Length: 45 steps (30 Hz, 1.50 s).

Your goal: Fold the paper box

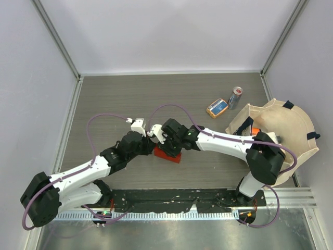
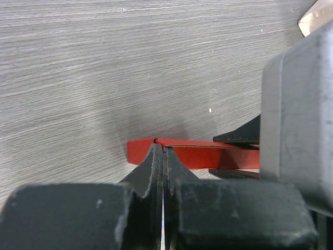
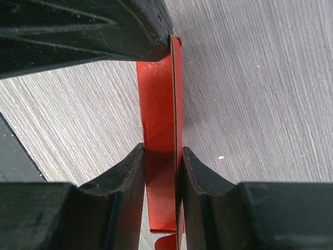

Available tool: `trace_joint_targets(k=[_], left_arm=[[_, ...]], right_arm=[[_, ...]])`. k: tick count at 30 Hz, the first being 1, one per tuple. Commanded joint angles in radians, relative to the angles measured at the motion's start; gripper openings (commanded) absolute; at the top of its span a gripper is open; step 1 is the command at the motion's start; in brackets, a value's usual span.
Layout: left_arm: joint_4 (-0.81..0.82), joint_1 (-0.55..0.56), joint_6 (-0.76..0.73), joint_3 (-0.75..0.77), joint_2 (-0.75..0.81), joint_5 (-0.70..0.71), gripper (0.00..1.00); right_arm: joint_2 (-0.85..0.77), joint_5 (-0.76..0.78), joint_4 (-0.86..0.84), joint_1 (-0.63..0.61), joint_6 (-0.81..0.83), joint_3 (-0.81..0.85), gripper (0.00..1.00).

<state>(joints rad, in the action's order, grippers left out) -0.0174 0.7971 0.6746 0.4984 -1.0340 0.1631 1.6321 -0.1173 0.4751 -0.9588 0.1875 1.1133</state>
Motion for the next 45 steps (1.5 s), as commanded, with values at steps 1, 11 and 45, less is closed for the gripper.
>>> trace_joint_targets(k=[1,11,45], left_arm=[[-0.076,0.025,-0.029,-0.029,0.017,0.056,0.0],[-0.053,0.077,-0.136,-0.026,0.018,0.137,0.0],[-0.098,0.1,-0.046,0.022,0.014,0.236,0.0]], right_arm=[[-0.055,0.14,-0.121,0.008,0.015,-0.041,0.29],[-0.054,0.05,-0.122,0.008,0.049,-0.055,0.31],[-0.384,0.221,0.151,0.028,-0.729,-0.089,0.38]])
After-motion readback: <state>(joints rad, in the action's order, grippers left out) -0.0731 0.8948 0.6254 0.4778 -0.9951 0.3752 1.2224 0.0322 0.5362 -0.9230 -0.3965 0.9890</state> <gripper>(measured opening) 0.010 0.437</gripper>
